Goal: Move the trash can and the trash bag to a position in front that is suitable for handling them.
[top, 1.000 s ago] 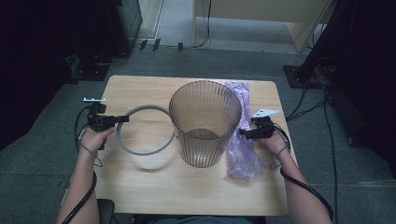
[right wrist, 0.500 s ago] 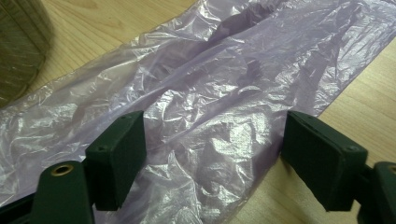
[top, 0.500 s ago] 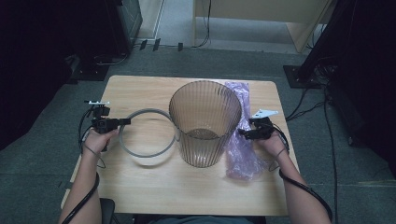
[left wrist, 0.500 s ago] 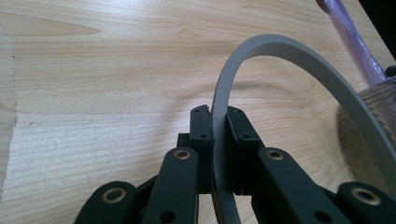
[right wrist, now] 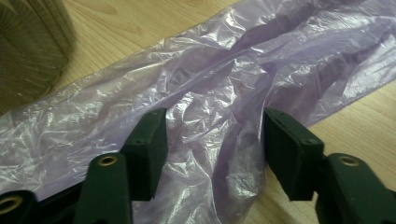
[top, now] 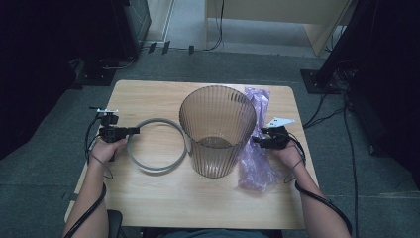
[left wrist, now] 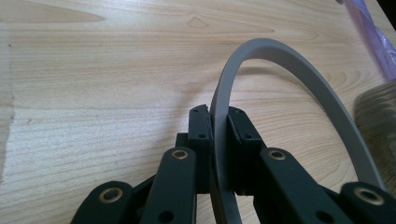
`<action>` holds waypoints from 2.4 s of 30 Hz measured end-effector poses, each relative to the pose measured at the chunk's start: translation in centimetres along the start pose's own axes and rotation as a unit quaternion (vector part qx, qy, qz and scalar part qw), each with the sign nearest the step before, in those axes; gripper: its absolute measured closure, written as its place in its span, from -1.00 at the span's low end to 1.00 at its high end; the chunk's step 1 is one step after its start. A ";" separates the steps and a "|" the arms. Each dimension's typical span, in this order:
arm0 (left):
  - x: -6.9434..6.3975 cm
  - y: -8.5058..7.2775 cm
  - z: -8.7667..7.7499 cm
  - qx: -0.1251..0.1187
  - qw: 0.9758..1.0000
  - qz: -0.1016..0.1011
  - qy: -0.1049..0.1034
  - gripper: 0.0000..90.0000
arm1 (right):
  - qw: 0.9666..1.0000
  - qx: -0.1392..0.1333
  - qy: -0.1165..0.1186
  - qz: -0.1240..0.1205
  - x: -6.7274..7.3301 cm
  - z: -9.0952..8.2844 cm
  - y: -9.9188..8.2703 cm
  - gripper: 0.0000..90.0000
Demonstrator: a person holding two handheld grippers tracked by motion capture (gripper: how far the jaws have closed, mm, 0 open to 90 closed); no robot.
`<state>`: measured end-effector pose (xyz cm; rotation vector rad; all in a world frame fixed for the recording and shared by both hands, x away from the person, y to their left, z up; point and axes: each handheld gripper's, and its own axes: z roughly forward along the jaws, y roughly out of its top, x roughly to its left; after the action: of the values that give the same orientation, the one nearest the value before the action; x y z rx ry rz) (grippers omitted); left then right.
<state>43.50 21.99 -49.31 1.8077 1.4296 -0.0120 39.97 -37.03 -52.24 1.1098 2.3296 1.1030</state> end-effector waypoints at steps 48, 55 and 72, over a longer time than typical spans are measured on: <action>-0.6 0.0 0.0 0.009 1.000 0.027 -0.007 0.31 | 0.996 -0.018 0.060 0.068 0.0 -2.9 1.9 0.97; -0.8 0.2 -0.4 0.003 1.000 0.018 -0.016 0.16 | 0.995 -0.020 0.063 0.076 -0.1 -3.4 2.2 0.97; -2.0 0.5 -0.7 0.005 0.999 0.032 -0.027 0.00 | 0.992 -0.022 0.080 0.093 -0.1 -4.8 3.4 1.00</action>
<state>42.85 20.75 -47.58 1.8477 1.3359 -0.0347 39.00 -38.13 -46.51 1.2859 2.3451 1.3512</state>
